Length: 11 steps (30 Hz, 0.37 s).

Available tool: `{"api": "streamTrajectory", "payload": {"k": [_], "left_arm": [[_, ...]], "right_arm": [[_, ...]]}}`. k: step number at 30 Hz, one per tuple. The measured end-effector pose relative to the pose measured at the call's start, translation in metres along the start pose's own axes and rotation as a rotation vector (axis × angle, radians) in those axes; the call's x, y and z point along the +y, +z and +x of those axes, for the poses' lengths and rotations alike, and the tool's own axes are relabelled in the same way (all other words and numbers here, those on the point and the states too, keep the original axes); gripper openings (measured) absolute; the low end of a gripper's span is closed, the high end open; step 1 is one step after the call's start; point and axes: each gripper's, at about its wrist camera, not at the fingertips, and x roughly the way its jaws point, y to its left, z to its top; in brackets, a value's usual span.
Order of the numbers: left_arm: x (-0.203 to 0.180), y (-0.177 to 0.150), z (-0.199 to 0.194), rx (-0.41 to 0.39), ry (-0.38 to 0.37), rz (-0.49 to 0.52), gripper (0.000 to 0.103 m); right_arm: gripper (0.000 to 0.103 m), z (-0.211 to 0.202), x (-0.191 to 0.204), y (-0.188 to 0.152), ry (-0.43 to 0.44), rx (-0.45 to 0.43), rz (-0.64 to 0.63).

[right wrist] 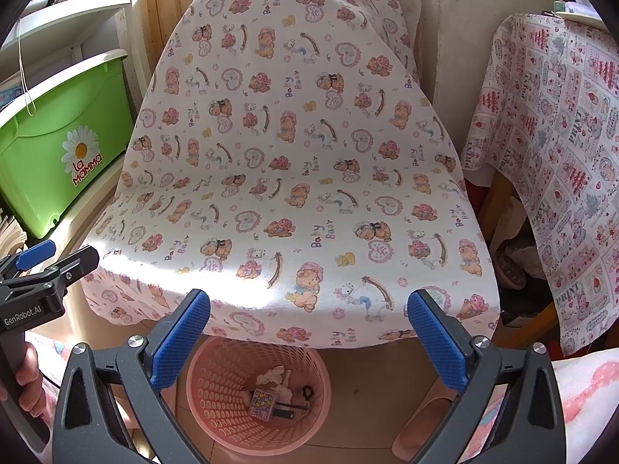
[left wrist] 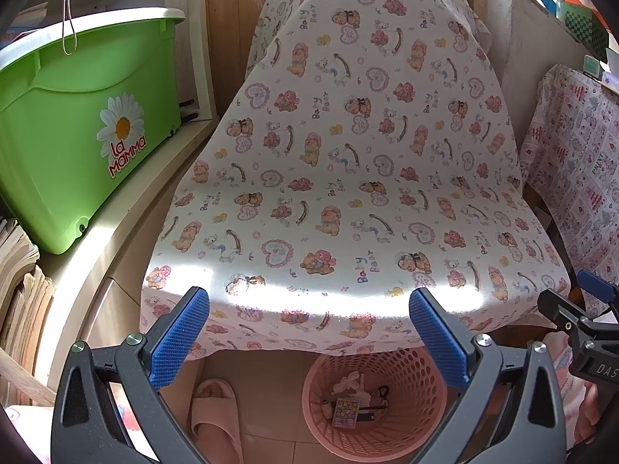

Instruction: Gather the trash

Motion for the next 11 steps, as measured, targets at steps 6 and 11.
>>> {"api": "streamTrajectory", "payload": {"k": [6, 11], "left_arm": [[0.0004, -0.0008, 0.0024, 0.007, 0.000, -0.002, 0.102], [-0.0004, -0.0033, 0.0073, 0.032, -0.002, -0.007, 0.102]], "right_arm": [[0.103, 0.0023, -0.0007, -0.0003, -0.001, 0.006, 0.005], [0.103, 0.0076, -0.0018, -0.0018, -0.008, 0.031, 0.018]]}}
